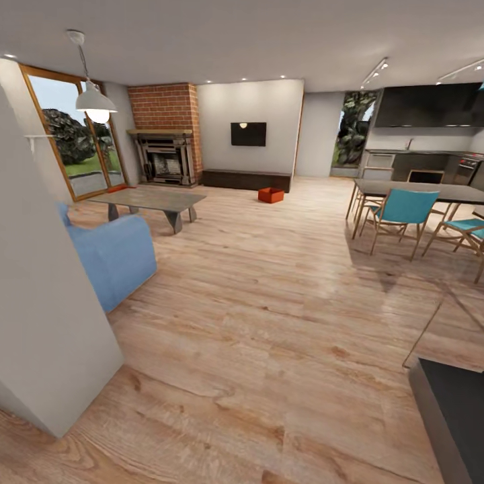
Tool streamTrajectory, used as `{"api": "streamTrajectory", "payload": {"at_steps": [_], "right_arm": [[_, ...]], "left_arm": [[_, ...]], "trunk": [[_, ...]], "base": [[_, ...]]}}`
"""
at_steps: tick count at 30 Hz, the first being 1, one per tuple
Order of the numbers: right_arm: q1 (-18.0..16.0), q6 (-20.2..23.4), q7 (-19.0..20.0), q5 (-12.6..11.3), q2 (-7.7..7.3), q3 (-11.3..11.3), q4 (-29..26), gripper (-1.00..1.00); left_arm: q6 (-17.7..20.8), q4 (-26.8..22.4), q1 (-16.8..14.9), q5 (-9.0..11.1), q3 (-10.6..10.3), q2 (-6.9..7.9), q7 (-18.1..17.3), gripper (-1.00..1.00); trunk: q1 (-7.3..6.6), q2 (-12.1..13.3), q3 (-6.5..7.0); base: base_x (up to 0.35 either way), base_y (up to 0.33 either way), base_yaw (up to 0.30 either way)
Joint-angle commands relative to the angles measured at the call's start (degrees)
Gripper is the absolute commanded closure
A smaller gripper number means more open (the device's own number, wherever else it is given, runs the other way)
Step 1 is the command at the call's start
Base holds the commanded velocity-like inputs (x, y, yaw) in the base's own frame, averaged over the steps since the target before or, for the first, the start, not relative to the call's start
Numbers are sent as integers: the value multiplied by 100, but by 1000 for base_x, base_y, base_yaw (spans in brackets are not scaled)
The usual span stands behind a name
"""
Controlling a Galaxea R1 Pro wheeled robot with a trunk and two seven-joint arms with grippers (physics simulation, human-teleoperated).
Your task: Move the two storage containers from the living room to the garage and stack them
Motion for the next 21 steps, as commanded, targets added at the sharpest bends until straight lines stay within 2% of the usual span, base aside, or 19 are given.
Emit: {"api": "streamTrajectory", "payload": {"at_steps": [1, 21], "right_arm": [[-2, 0, -3, -12, 6, 11, -1, -100], [-2, 1, -3, -7, 8, 13, 7, -100]], "left_arm": [[-21, 5, -4, -59, 42, -2, 18, -100], [-22, 5, -4, -59, 42, 2, 18, -100]], "trunk": [[3, -2, -5], [3, -2, -5]], "base": [[346, 0, 0], [346, 0, 0]]}}
